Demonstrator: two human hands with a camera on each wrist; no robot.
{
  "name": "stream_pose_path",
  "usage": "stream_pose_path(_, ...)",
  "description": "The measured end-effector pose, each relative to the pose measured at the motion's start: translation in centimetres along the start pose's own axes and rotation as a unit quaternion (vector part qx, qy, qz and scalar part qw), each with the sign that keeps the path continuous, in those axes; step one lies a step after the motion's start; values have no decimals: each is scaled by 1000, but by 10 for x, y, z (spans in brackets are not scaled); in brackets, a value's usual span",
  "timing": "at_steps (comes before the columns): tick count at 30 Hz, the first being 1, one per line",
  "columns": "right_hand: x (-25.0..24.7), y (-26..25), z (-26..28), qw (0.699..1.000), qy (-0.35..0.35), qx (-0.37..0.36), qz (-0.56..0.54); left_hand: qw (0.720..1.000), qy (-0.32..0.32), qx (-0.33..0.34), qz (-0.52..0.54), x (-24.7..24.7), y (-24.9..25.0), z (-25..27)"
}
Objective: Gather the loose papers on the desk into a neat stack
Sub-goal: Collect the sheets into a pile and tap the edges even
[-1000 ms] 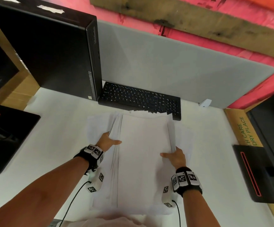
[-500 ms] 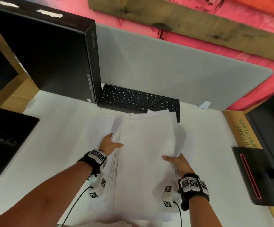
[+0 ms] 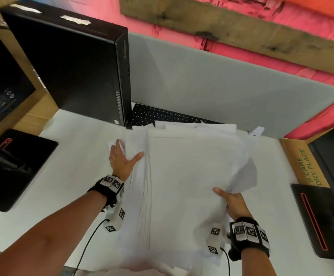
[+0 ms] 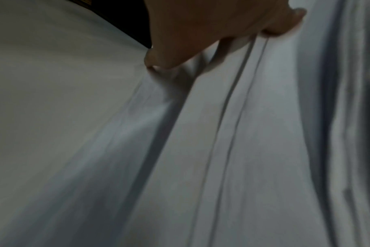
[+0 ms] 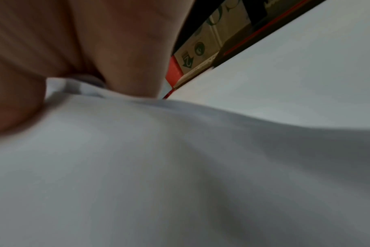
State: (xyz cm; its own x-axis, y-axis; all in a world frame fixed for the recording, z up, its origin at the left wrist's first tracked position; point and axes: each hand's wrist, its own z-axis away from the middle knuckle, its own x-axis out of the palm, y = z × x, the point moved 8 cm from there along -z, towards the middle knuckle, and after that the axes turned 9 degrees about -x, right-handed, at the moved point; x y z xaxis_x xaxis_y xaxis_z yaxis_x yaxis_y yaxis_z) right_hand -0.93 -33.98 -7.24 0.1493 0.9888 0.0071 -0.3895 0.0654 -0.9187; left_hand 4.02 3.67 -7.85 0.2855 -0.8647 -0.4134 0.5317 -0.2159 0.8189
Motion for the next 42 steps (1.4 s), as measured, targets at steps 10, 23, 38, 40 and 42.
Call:
stream_pose_path(10, -7, 4, 1, 997, 29, 7, -64, 998, 39, -48, -31, 0, -12, -17)
stream_pose_path(23, 14, 10, -23, 994, 24, 34, 105, 983, -176, -8, -55, 51, -17, 0)
stream_pose_path(38, -5, -6, -4, 999, 31, 31, 4, 985, -150, -24, 81, 21, 2, 15)
stream_pose_path(40, -2, -13, -5, 1000, 14, 16, -21, 989, -121, -55, 67, 15, 2, 10)
stream_pose_path(42, 1, -20, -4, 999, 6, 4, -35, 993, -69, -62, 72, 3, 6, 4)
